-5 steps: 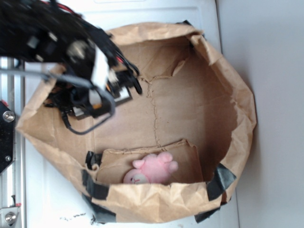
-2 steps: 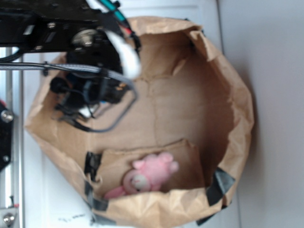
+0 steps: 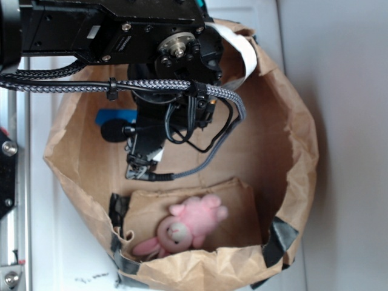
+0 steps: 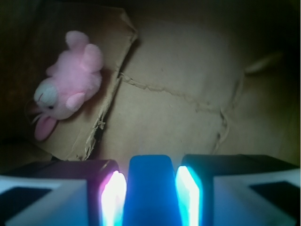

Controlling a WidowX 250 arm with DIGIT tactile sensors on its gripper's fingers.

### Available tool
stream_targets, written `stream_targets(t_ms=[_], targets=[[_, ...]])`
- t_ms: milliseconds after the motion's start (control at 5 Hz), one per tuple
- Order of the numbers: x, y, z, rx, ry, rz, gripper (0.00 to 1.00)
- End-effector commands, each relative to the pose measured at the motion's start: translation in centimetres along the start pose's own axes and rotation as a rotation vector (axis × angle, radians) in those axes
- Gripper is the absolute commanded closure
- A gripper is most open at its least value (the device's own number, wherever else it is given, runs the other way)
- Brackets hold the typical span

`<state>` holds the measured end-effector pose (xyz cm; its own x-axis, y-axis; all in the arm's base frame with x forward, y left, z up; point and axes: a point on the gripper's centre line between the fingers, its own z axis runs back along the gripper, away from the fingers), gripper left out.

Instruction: Grab the blue block.

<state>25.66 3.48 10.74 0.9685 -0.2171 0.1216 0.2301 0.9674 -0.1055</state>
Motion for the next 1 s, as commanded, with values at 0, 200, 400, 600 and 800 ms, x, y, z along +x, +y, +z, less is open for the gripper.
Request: stream_targets(t_ms=[0, 200, 400, 600, 800], targets=[[2.3, -1.9, 4.2, 0.088, -0.168, 0.223, 1.00], [2.1, -4.0, 5.4, 0.098, -0.175, 0.241, 1.00], [2.1, -4.2, 5.5, 0.085, -0.168, 0.240, 1.00], [2.2, -4.1, 5.4, 0.100, -0.163, 0.242, 1.00], [2.2, -4.0, 5.3, 0.107, -0.161, 0.240, 1.00]])
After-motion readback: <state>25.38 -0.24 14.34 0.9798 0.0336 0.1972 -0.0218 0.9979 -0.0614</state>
